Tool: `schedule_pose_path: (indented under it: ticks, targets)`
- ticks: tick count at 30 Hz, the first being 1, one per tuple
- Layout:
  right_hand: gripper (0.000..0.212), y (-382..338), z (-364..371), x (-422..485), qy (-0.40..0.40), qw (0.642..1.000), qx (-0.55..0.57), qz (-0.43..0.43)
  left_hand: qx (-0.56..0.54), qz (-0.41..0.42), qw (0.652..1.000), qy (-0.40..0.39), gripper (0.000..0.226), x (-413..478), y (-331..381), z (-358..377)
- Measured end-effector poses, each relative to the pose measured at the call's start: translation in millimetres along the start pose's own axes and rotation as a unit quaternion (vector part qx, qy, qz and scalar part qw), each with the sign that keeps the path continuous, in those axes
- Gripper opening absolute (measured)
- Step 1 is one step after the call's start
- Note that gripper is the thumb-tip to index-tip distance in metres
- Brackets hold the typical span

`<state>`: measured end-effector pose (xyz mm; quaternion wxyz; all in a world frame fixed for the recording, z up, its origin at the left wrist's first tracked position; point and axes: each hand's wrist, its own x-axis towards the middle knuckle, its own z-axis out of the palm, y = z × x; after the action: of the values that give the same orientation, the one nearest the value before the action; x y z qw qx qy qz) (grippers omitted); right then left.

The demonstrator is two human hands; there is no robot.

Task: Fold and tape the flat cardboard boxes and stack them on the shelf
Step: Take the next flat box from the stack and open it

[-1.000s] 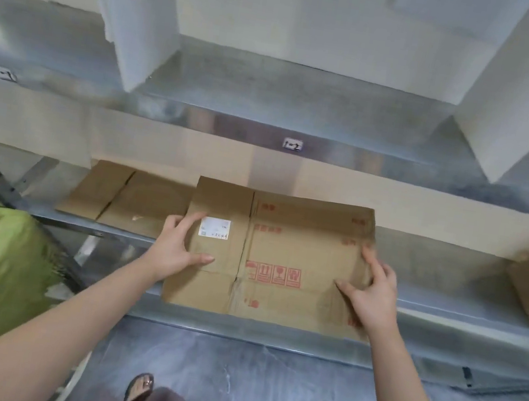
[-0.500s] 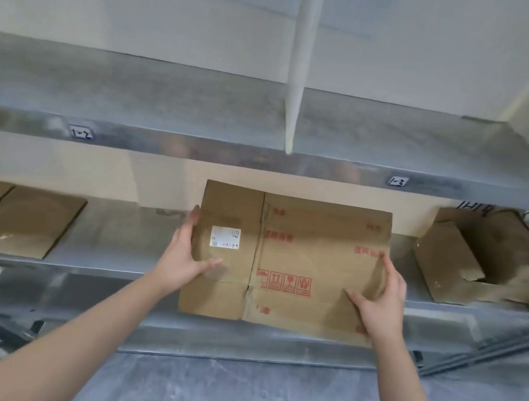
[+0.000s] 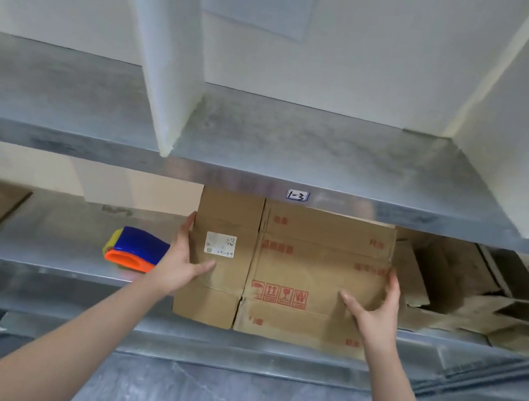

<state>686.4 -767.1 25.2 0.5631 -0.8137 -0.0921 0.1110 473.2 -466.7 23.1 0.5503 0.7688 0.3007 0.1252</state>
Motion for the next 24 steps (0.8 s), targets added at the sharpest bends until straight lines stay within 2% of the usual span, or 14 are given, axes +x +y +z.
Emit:
schedule_pose_path:
  ticks: [7,10,19,24]
  targets:
    - [0.106,5,-20,32,-0.066,0.995,0.067,0.028,-0.124,-0.027,0.992,0.017,0.108,-5,16,37]
    - [0.112,6,-25,41,-0.084,0.991,0.094,0.047,-0.165,-0.024,0.985,0.039,0.099,-4,18,38]
    - [0.107,4,-15,37,-0.095,0.987,0.121,0.037,-0.141,0.005,0.987,0.082,0.082,1,22,29]
    - [0.101,2,-12,37,-0.092,0.992,0.082,0.004,-0.125,-0.012,0.989,0.076,0.086,0,17,21]
